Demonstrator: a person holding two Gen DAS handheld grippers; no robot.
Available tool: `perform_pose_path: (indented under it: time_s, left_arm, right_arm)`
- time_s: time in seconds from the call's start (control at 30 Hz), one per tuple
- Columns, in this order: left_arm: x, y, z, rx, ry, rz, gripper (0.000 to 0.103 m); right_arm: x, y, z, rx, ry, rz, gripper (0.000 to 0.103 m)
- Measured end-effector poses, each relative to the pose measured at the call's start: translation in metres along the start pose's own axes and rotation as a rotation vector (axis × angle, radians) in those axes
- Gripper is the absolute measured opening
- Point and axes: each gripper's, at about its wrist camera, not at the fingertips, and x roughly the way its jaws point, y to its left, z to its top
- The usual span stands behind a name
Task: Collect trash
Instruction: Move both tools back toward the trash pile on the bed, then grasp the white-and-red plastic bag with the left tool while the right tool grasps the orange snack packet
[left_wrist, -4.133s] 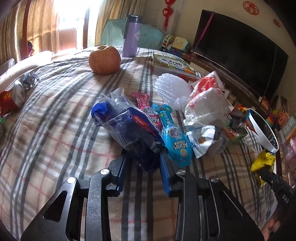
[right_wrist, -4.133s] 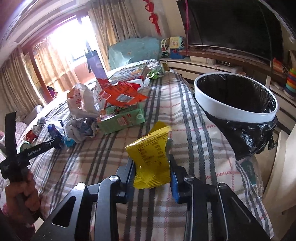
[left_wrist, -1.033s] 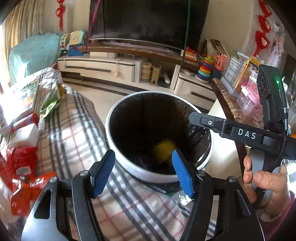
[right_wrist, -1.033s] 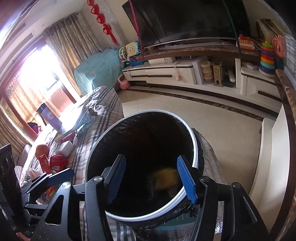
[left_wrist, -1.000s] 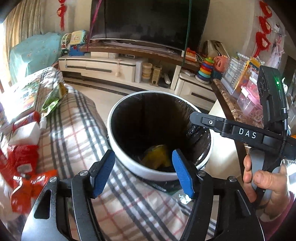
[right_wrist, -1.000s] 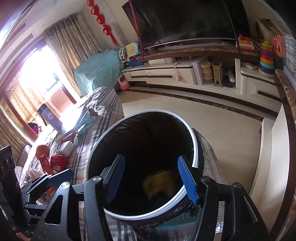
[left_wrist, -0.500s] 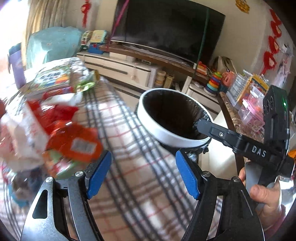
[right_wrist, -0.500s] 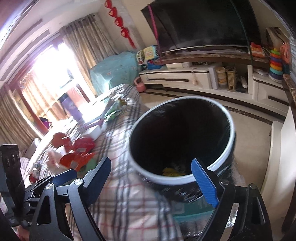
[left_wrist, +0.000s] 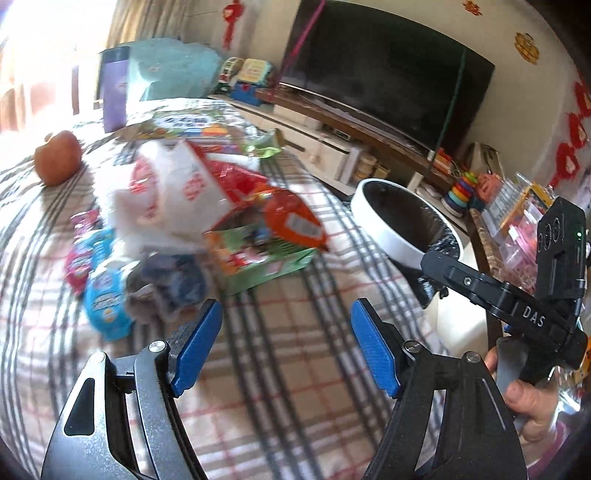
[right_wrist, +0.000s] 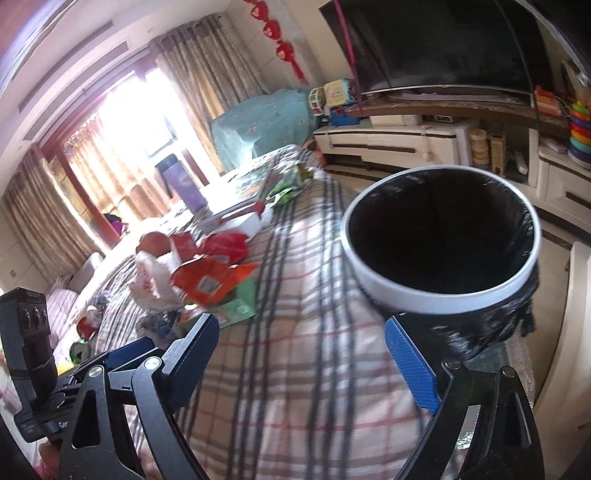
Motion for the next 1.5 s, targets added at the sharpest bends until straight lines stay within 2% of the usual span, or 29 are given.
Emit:
perform_pose_path:
  time_s: [0.53,0.87,1.1,1.5]
  left_arm:
    - [-0.019,0.060,-0.013,-0.105,-0.014,0.102,0.074]
    - [-0.018,0.082,-0.013,-0.141,-0.010,0.141,0.074]
    - [-0.014,0.087,-0.007,-0.148,-0.005,0.136,0.074]
    - [-0.002,0.093,0.026,-0.158,-0.055,0.128,0.074]
  right_arm:
    - [0.020,0.036,-0.013,-0.033,0.050,0.054,0.093]
    - [0.038,0.050,-0.016,-0.053,0.080,0.086,0.092]
    - [0.050,0.054,-0.013,-0.068,0.091,0.091,0.092]
    - [0.072,0.069,0.004,-0.099,0.069,0.113,0.090]
